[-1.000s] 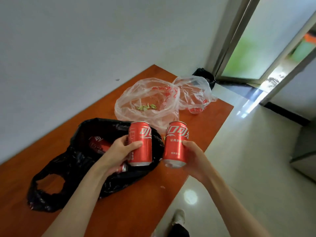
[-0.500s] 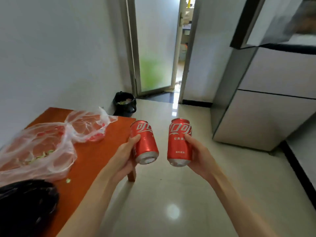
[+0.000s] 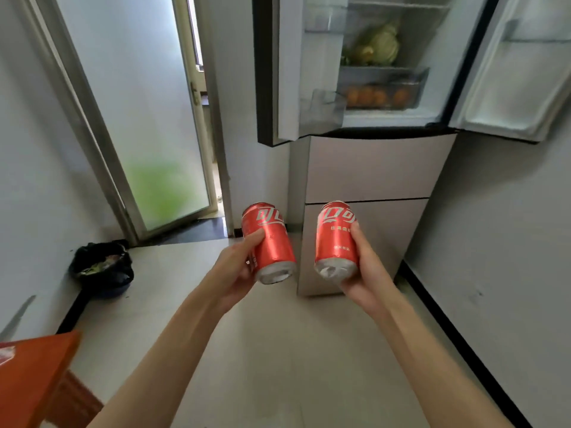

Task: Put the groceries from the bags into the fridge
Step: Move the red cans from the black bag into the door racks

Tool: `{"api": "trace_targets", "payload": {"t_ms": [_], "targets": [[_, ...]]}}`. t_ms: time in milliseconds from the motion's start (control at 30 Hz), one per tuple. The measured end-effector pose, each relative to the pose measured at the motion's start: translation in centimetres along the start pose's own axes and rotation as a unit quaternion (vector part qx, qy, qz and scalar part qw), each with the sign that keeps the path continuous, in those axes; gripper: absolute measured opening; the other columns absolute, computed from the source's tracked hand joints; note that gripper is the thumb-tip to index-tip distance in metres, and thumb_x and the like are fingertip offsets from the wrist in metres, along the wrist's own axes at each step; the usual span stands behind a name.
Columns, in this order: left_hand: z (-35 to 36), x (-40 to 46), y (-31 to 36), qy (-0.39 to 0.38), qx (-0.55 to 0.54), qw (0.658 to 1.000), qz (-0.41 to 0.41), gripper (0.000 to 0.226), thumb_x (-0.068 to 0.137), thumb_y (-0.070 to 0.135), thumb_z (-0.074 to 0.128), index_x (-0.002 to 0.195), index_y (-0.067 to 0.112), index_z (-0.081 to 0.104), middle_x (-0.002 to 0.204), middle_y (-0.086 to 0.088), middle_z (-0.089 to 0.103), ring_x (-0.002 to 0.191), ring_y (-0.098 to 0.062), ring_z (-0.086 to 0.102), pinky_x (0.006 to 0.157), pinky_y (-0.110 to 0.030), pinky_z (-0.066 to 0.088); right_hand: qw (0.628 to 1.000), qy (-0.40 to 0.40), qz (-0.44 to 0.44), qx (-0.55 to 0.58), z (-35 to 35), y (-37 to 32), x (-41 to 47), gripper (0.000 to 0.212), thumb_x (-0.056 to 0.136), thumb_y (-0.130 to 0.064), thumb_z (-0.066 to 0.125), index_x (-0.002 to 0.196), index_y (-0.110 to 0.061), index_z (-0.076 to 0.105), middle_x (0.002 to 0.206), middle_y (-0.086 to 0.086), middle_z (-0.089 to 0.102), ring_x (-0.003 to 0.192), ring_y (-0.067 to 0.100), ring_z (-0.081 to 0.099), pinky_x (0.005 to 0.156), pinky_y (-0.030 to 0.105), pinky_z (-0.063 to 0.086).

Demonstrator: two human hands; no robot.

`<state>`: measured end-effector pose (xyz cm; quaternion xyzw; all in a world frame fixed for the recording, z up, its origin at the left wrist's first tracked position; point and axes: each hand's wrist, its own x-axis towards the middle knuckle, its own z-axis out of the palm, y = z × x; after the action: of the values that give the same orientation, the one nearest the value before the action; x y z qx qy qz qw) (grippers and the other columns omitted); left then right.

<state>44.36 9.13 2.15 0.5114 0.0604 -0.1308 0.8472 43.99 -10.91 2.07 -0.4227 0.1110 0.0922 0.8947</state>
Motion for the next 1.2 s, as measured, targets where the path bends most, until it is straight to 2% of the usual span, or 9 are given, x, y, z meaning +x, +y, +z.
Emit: {"api": "trace_targets", "payload": {"t_ms": [100,200,300,500,667,900,967,1067,1200], "targets": [[2.3,5.5,1.2,-0.024,-0.002,1.0,0.005,0.044,0.072,0.03,0.064,0.11,0.009,0.058,0.118,-0.018,0.064,0.107,-0.031,0.062,0.09,-0.041,0.05,0.997,0.001,-0.002,0.076,-0.6,-3.0,4.4,0.041,0.081,-0.036,0.06,0.111,-0.008,0.06,0.094,0.009,0.068,0.087,0.022,0.063,0.074,0.031,0.055],[4.2,11.0,2.8,-0.029,-0.002,1.0,-0.009,0.045,0.07,0.033,0.064,0.109,0.011,0.056,0.105,-0.015,0.068,0.09,-0.027,0.068,0.074,-0.038,0.057,0.991,-0.002,-0.006,0.132,-0.7,-6.4,9.1,0.053,0.07,-0.029,0.067,0.115,-0.003,0.057,0.095,0.015,0.065,0.091,0.029,0.059,0.078,0.037,0.052],[6.4,16.4,5.2,-0.03,-0.019,0.999,-0.029,0.053,0.067,0.037,0.065,0.112,0.012,0.054,0.102,-0.014,0.068,0.084,-0.027,0.068,0.063,-0.036,0.058,0.992,-0.003,0.0,0.13,0.0,-10.7,13.6,0.047,0.07,-0.027,0.065,0.108,0.001,0.055,0.089,0.017,0.062,0.084,0.029,0.058,0.072,0.038,0.051],[11.9,25.3,9.0,-0.055,-0.078,0.995,-0.037,0.043,0.079,0.038,0.06,0.11,0.009,0.056,0.092,-0.015,0.069,0.084,-0.028,0.066,0.085,-0.048,0.05,0.998,-0.006,-0.037,0.05,0.4,-18.4,21.5,0.043,0.068,-0.022,0.066,0.104,-0.003,0.054,0.091,0.017,0.061,0.081,0.028,0.061,0.065,0.038,0.057],[15.5,30.4,11.0,-0.055,-0.032,0.998,-0.01,0.05,0.075,0.04,0.062,0.115,0.009,0.056,0.099,-0.016,0.07,0.084,-0.028,0.068,0.084,-0.046,0.053,0.989,-0.062,-0.104,-0.083,-0.1,-23.7,27.3,0.042,0.067,-0.024,0.064,0.106,-0.011,0.057,0.086,0.008,0.068,0.076,0.02,0.065,0.065,0.036,0.056],[20.1,36.5,15.1,0.058,0.071,0.979,0.185,0.078,0.065,0.043,0.073,0.132,0.015,0.043,0.119,-0.014,0.062,0.094,-0.026,0.068,0.066,-0.038,0.057,0.942,-0.118,-0.184,-0.255,1.7,-30.7,36.0,0.065,0.067,-0.027,0.075,0.123,-0.016,0.045,0.114,0.007,0.061,0.088,0.018,0.066,0.077,0.037,0.056],[21.5,37.7,16.7,0.116,0.094,0.96,0.236,0.078,0.069,0.039,0.074,0.134,0.014,0.039,0.12,-0.012,0.06,0.092,-0.024,0.068,0.069,-0.039,0.057,0.913,-0.123,-0.211,-0.328,2.5,-32.6,38.0,0.059,0.072,-0.03,0.074,0.122,-0.021,0.044,0.116,0.004,0.057,0.096,0.02,0.064,0.087,0.041,0.053],[22.9,39.1,18.3,0.2,0.114,0.933,0.275,0.069,0.078,0.03,0.07,0.135,0.014,0.034,0.115,-0.008,0.058,0.086,-0.02,0.067,0.073,-0.039,0.056,0.851,-0.139,-0.277,-0.423,3.6,-34.9,40.3,0.055,0.074,-0.033,0.074,0.122,-0.023,0.049,0.107,-0.005,0.056,0.094,0.014,0.061,0.08,0.033,0.053],[23.6,40.7,18.8,0.249,0.128,0.908,0.311,0.064,0.079,0.025,0.07,0.133,0.012,0.036,0.113,-0.005,0.059,0.09,-0.015,0.065,0.078,-0.038,0.055,0.788,-0.135,-0.326,-0.505,5.4,-36.4,42.6,0.06,0.073,-0.035,0.075,0.124,-0.02,0.046,0.109,-0.003,0.051,0.099,0.017,0.056,0.088,0.037,0.051]]}}
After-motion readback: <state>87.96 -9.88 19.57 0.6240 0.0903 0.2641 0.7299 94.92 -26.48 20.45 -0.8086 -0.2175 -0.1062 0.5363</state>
